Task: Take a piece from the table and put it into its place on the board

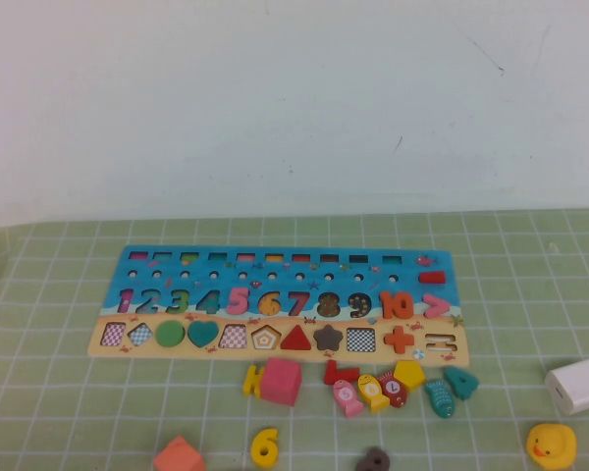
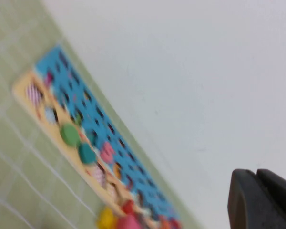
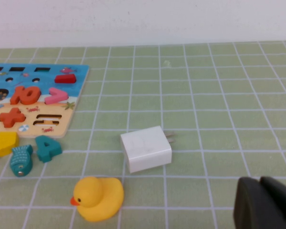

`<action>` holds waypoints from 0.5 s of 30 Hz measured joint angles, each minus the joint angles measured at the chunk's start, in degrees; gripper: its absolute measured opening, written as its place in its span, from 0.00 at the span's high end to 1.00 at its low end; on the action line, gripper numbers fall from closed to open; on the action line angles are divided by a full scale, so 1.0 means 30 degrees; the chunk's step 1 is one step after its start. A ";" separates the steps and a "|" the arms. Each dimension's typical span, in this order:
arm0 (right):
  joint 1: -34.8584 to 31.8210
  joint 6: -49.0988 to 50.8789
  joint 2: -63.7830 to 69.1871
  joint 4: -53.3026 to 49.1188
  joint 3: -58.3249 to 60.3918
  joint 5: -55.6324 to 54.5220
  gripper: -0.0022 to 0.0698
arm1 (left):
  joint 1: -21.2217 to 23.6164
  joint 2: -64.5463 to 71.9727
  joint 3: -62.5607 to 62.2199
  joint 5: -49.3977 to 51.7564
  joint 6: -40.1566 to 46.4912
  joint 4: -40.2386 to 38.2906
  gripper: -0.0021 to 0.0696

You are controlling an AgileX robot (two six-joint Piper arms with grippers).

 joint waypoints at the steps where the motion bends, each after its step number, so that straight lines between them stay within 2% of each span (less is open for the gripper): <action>1: 0.0000 0.0000 0.0000 0.0000 0.0000 0.0000 0.97 | 0.0000 0.0000 -0.0073 -0.0085 0.1128 0.0000 0.97; 6: 0.0000 0.0000 0.0000 0.0000 0.0000 0.0000 0.97 | 0.0000 0.0508 -0.3413 0.2601 0.7098 0.0546 0.97; 12: 0.0000 0.0000 0.0000 0.0000 0.0000 0.0000 0.97 | 0.0000 0.5544 -0.8287 0.7731 0.9832 0.3156 0.97; 15: 0.0000 0.0000 0.0000 0.0000 0.0000 0.0000 0.97 | 0.0000 0.8670 -1.0414 1.0007 1.3208 0.3730 0.97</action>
